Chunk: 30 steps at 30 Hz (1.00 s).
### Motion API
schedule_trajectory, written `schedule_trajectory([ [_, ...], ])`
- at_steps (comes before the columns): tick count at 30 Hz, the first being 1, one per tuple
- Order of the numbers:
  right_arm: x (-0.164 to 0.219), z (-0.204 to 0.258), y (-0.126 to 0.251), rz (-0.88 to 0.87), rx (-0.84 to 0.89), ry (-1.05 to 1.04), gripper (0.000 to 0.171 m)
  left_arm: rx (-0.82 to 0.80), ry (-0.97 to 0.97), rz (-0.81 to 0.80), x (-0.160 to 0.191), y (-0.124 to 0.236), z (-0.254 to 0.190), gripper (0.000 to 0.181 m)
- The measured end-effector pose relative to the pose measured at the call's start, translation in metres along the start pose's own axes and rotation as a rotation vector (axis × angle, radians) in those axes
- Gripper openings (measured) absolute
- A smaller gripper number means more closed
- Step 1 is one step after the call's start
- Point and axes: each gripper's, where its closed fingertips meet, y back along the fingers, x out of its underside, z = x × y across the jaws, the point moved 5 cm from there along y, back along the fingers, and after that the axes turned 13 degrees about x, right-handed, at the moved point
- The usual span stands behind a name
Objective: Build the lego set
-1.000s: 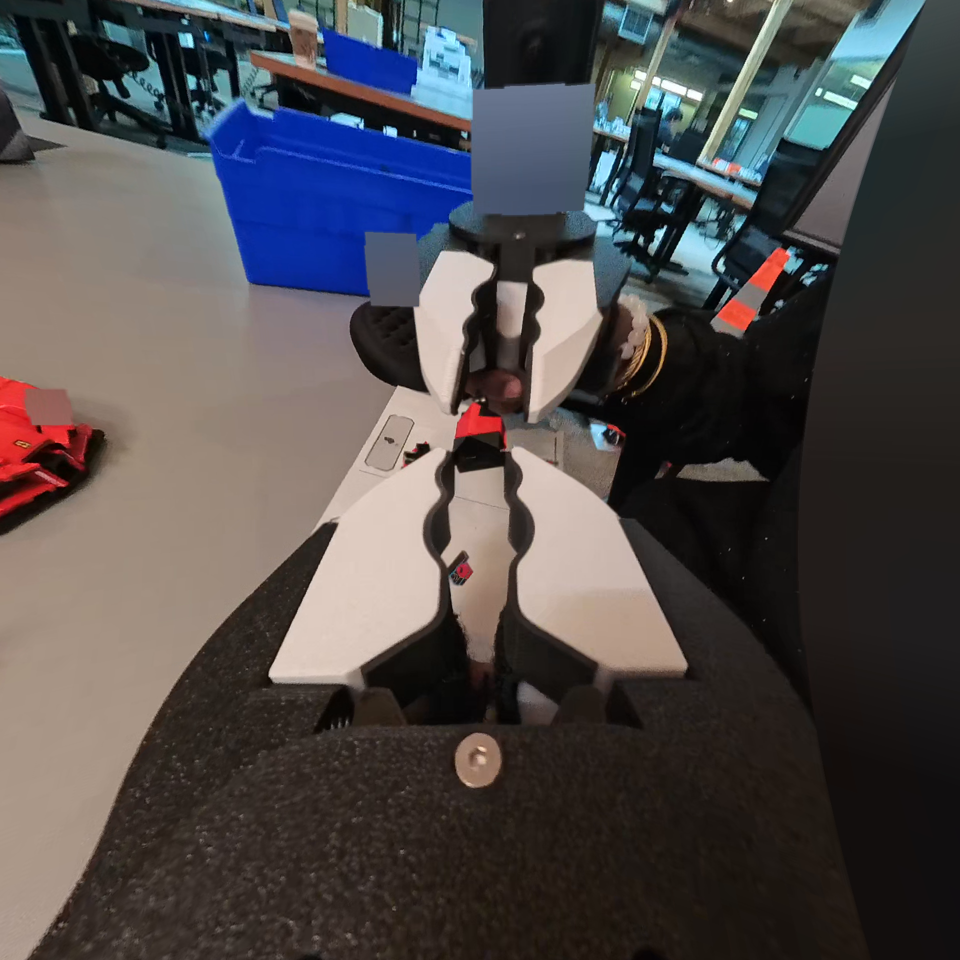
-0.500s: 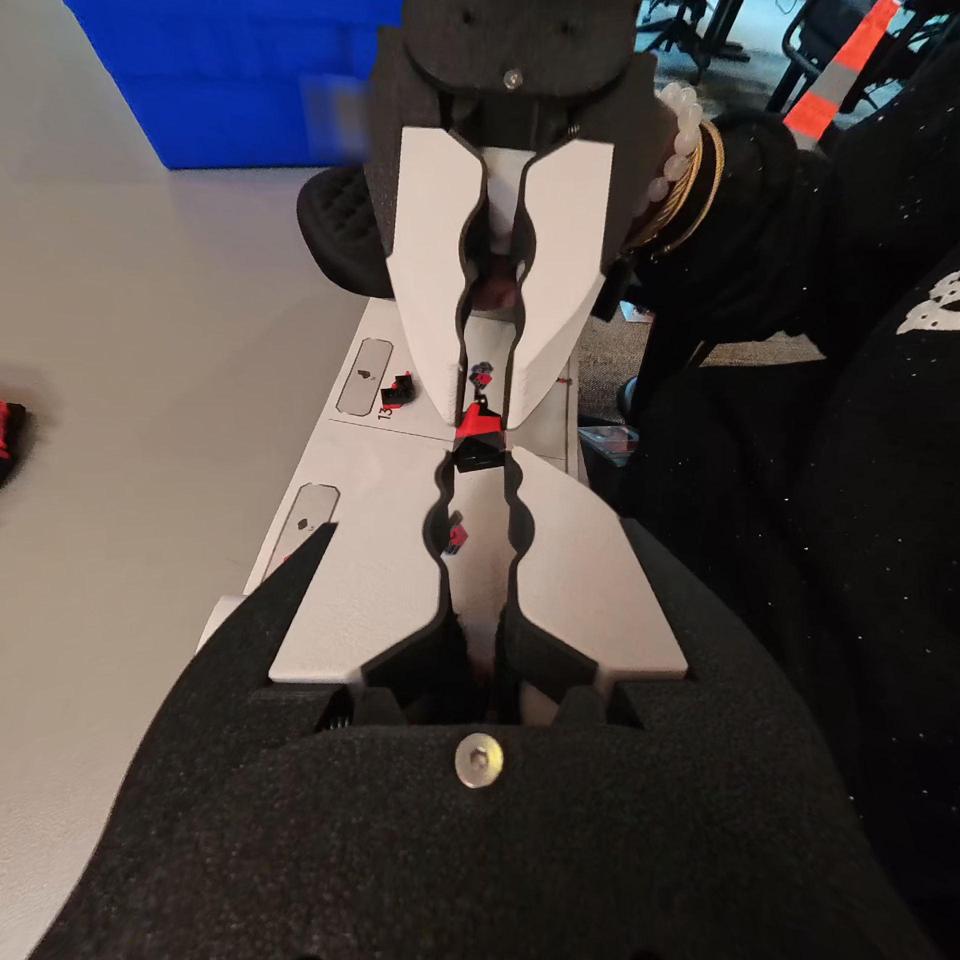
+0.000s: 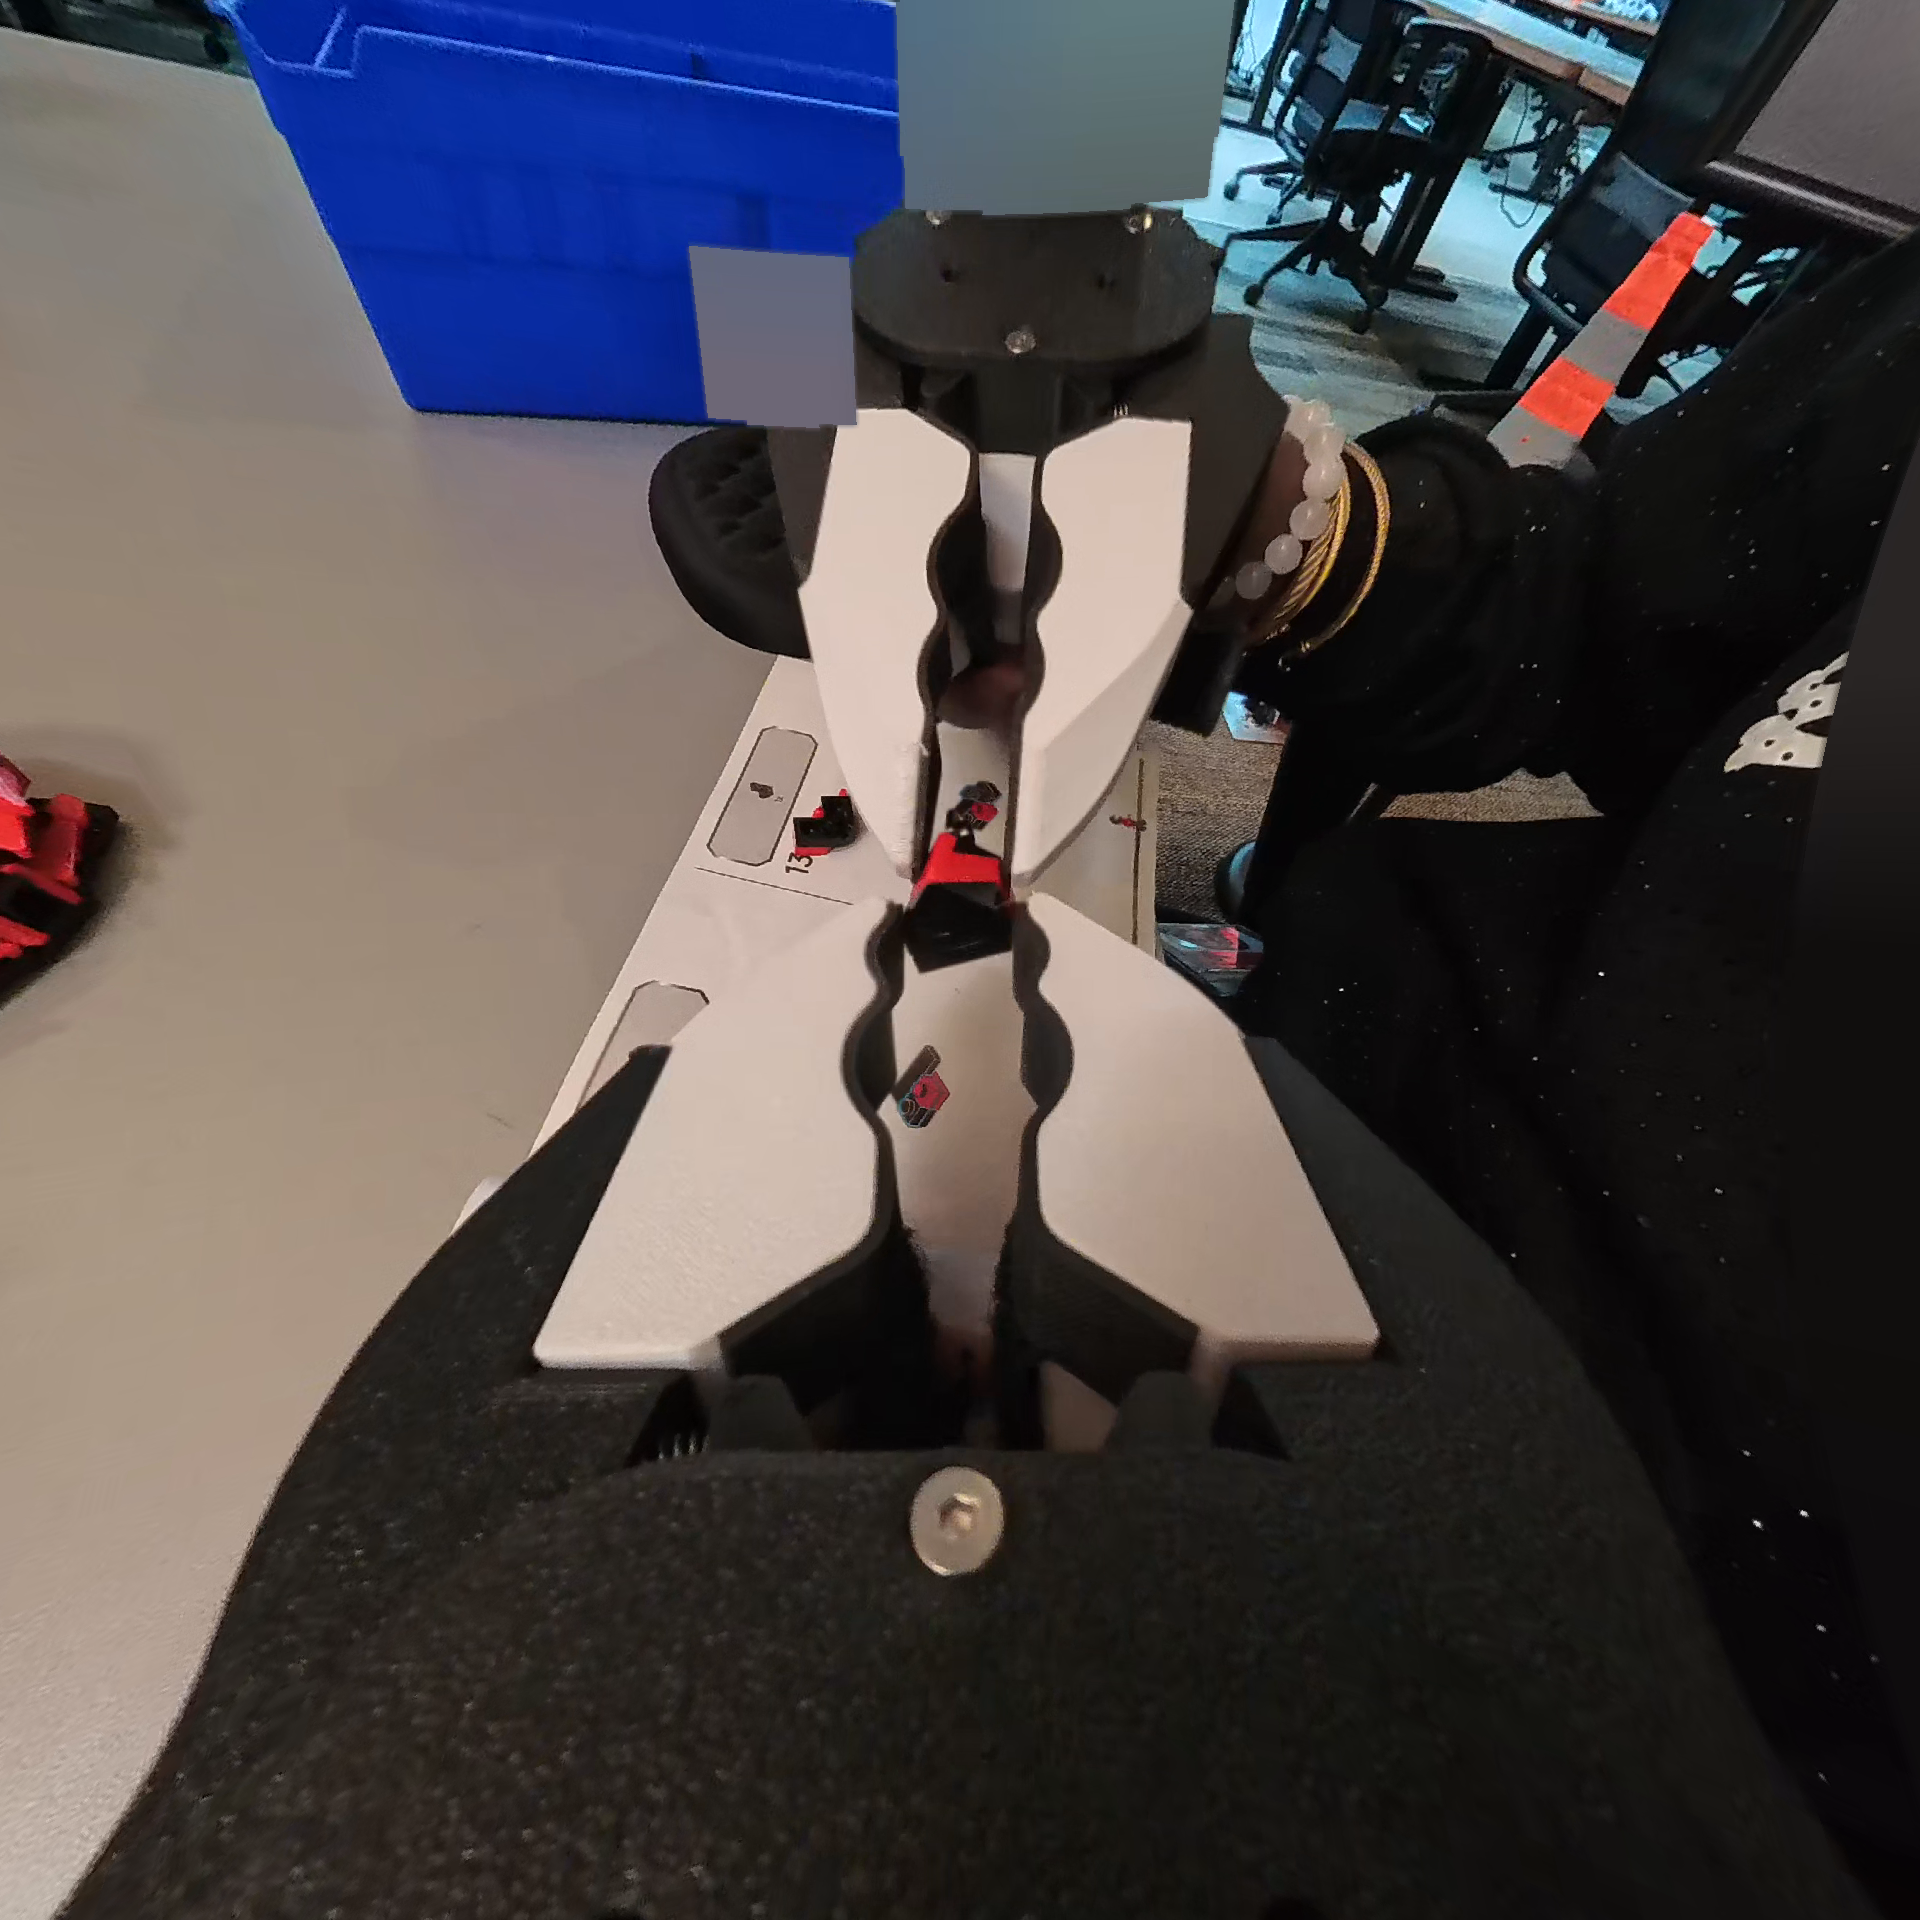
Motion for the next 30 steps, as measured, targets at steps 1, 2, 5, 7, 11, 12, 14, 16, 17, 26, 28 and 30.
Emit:
schedule_trajectory([
  [1,0.000,0.000,0.000,-0.005,0.000,0.000,0.013,0.000,-0.001,-0.004,0.000,0.000,0.000,0.019],
  [2,0.000,0.001,0.000,-0.004,-0.004,0.000,0.013,-0.002,-0.002,-0.006,0.000,0.000,0.000,0.019],
  [5,0.002,0.003,0.001,0.036,-0.020,0.023,0.013,0.003,-0.015,0.024,0.001,-0.002,-0.002,0.019],
  [7,0.005,0.004,0.001,0.091,-0.026,0.054,0.015,0.005,-0.032,0.065,0.004,-0.006,-0.003,0.019],
  [11,0.011,0.010,0.000,0.185,-0.030,0.152,0.014,0.014,-0.062,0.160,0.010,-0.014,-0.006,0.019],
  [12,0.011,0.011,0.000,0.192,-0.025,0.168,0.014,0.012,-0.063,0.170,0.011,-0.015,-0.006,0.019],
  [14,0.009,0.010,0.001,0.170,-0.013,0.171,0.013,0.007,-0.057,0.158,0.010,-0.014,-0.005,0.018],
  [16,0.005,0.009,0.002,0.115,-0.011,0.148,0.012,0.015,-0.051,0.115,0.007,-0.011,-0.005,0.018],
  [17,0.003,0.009,0.002,0.090,-0.015,0.132,0.012,0.020,-0.051,0.093,0.006,-0.009,-0.006,0.018],
  [26,0.003,0.007,0.001,0.026,-0.056,0.044,0.011,0.039,-0.028,0.056,0.004,-0.006,-0.006,0.018],
  [28,0.003,0.006,0.001,0.013,-0.066,-0.006,0.011,0.040,-0.026,0.049,0.004,-0.005,-0.006,0.018],
  [30,0.003,0.005,0.001,0.004,-0.075,-0.051,0.010,0.040,-0.024,0.049,0.004,-0.005,-0.006,0.018],
])
